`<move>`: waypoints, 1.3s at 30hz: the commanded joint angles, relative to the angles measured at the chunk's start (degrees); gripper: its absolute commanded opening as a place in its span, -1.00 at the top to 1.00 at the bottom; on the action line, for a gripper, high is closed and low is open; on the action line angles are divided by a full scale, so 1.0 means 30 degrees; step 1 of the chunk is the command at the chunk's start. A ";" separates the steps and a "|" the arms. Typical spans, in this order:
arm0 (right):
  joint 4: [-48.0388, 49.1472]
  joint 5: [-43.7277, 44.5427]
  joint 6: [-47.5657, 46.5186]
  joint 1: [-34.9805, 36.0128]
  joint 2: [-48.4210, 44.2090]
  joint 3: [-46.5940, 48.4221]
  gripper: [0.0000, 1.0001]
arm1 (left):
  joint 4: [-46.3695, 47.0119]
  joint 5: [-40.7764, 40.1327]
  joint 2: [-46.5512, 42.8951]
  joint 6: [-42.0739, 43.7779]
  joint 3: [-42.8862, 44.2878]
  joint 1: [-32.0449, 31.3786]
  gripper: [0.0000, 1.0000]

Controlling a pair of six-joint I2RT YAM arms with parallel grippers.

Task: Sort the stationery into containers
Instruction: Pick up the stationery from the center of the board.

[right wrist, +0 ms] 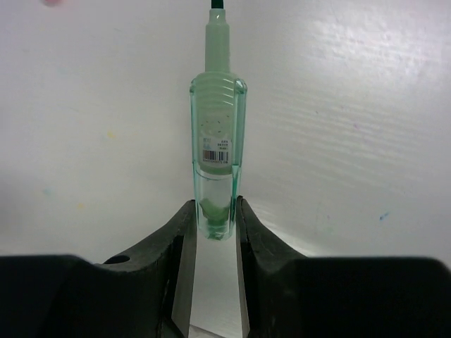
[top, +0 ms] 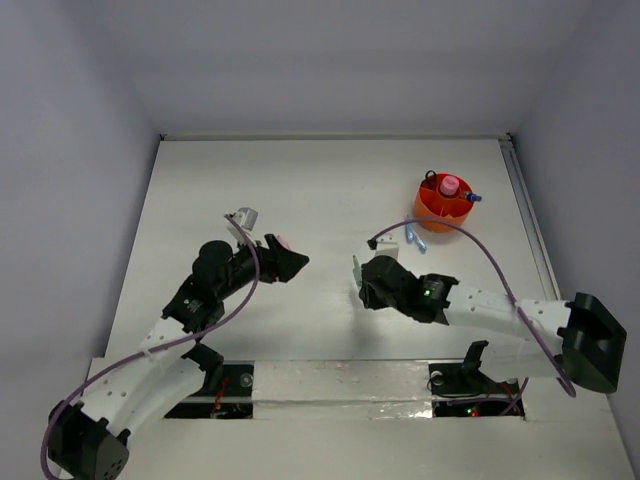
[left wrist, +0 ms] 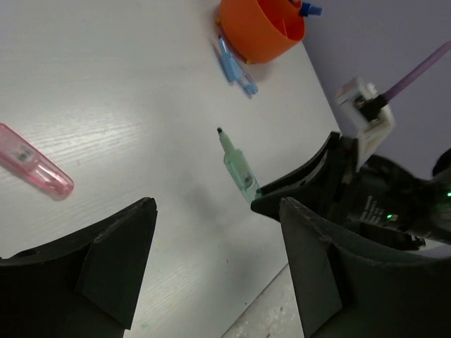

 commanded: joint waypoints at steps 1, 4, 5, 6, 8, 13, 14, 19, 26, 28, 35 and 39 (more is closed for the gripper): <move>0.1355 -0.0362 -0.2285 0.0167 -0.1100 0.1165 0.83 | 0.3005 0.0788 0.0517 -0.1459 -0.0684 -0.0660 -0.34; 0.2322 -0.1126 -0.2612 0.0167 -0.0984 0.1224 0.84 | 0.5083 0.1431 0.1424 -0.2308 -0.1125 -0.1070 -0.25; 0.2730 -0.1333 -0.2642 0.0167 -0.0809 0.1224 0.84 | 0.6249 0.1463 0.1630 -0.2456 -0.1271 -0.1073 -0.22; 0.2937 -0.1509 -0.2671 0.0167 -0.0750 0.1195 0.86 | 0.6753 0.1434 0.2096 -0.2602 -0.1272 -0.1305 -0.20; 0.3348 -0.1832 -0.2730 0.0167 -0.0894 0.1137 0.86 | 0.7604 0.1347 0.2626 -0.2750 -0.1185 -0.1541 -0.07; 0.4929 -0.2738 -0.2993 0.0167 -0.1510 0.0698 0.87 | 0.8808 0.0908 0.4588 -0.2779 -0.1126 -0.2157 0.16; 0.5164 -0.2857 -0.3023 0.0167 -0.1511 0.0668 0.87 | 0.9070 0.0762 0.4881 -0.2721 -0.1039 -0.2331 0.23; 0.6161 -0.3471 -0.3227 0.0167 -0.1248 0.0609 0.88 | 0.9423 0.0438 0.7137 -0.2457 -0.0628 -0.2975 0.35; 0.6572 -0.3678 -0.3403 0.0167 -0.0983 0.0609 0.90 | 1.0332 0.0058 0.8195 -0.2428 -0.0218 -0.3182 0.42; 0.6602 -0.3737 -0.3433 0.0167 -0.0954 0.0609 0.89 | 1.0391 -0.0001 0.8224 -0.2428 -0.0217 -0.3356 0.47; 0.6193 -0.4117 -0.3374 0.0167 -0.0837 0.0755 0.90 | 1.0363 -0.0499 0.8517 -0.2107 -0.0101 -0.3534 0.97; 0.4822 -0.5054 -0.3521 0.0167 -0.0896 0.1310 0.91 | 0.9954 -0.1464 0.8751 -0.1610 0.0104 -0.4146 1.00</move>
